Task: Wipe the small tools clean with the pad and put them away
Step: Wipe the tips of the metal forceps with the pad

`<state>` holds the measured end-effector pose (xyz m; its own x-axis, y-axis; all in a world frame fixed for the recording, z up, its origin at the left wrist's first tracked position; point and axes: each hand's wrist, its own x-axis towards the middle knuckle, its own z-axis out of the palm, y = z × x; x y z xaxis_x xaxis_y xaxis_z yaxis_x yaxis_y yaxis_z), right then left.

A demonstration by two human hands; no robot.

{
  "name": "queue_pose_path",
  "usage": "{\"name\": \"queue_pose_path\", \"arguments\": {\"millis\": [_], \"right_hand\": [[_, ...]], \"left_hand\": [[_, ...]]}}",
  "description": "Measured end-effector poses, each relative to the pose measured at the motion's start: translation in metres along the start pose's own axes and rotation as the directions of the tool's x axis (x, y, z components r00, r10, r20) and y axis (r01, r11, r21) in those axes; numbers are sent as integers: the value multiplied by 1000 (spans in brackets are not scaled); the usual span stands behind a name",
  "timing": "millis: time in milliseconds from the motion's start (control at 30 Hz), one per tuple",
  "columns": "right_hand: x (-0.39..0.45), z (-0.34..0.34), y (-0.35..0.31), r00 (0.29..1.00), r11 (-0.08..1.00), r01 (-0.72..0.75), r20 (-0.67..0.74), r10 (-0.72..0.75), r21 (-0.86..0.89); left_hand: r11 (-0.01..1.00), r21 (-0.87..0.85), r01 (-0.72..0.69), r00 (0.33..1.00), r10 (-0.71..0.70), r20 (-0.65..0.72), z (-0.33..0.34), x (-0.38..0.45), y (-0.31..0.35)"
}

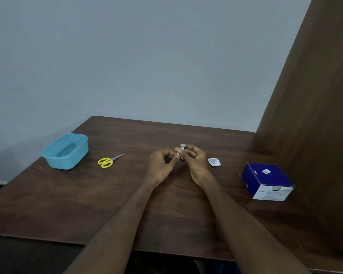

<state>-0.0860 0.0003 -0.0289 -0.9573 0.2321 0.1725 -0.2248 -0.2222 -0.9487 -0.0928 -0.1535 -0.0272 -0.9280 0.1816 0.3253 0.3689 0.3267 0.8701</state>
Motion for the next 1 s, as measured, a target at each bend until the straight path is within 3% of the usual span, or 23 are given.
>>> {"name": "queue_pose_path", "arguments": {"millis": [200, 467, 633, 1000], "right_hand": [[-2, 3, -1, 995, 1000, -13, -94, 15, 23], [2, -3, 4, 998, 998, 8, -65, -12, -63], [4, -1, 6, 991, 995, 17, -133, -29, -95], [6, -4, 6, 996, 993, 32, -74, -40, -112]], "left_hand": [[1000, 26, -5, 1000, 5, 20, 2, -1, 4], [997, 67, -25, 998, 21, 59, 6, 5, 0], [998, 56, -7, 996, 2, 85, 7, 6, -2], [999, -13, 53, 995, -51, 88, 8, 11, -4]]}}
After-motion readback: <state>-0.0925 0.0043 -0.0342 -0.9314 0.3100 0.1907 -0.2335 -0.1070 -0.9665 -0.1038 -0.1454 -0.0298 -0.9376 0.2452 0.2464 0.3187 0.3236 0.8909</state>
